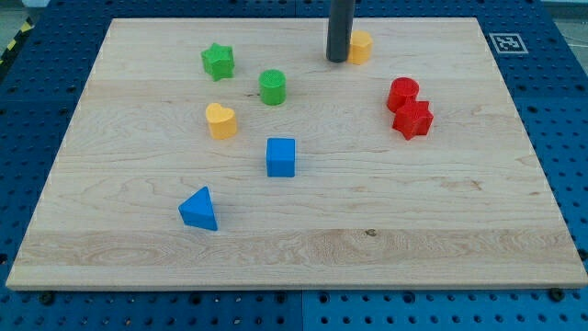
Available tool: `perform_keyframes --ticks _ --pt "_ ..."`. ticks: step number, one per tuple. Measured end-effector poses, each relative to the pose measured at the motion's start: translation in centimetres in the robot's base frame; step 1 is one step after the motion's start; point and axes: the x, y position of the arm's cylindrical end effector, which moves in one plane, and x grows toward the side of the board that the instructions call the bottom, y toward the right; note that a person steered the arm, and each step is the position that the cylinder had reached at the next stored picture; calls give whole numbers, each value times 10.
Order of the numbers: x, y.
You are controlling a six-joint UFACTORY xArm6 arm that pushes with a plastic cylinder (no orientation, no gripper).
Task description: Place the yellow hexagon on top of the red circle
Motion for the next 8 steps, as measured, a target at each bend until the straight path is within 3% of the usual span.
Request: perform_keyframes --ticks 1,3,4,8 --pt "-1 3" --pt "-43 3" --pt "-25 41" --pt "-12 61"
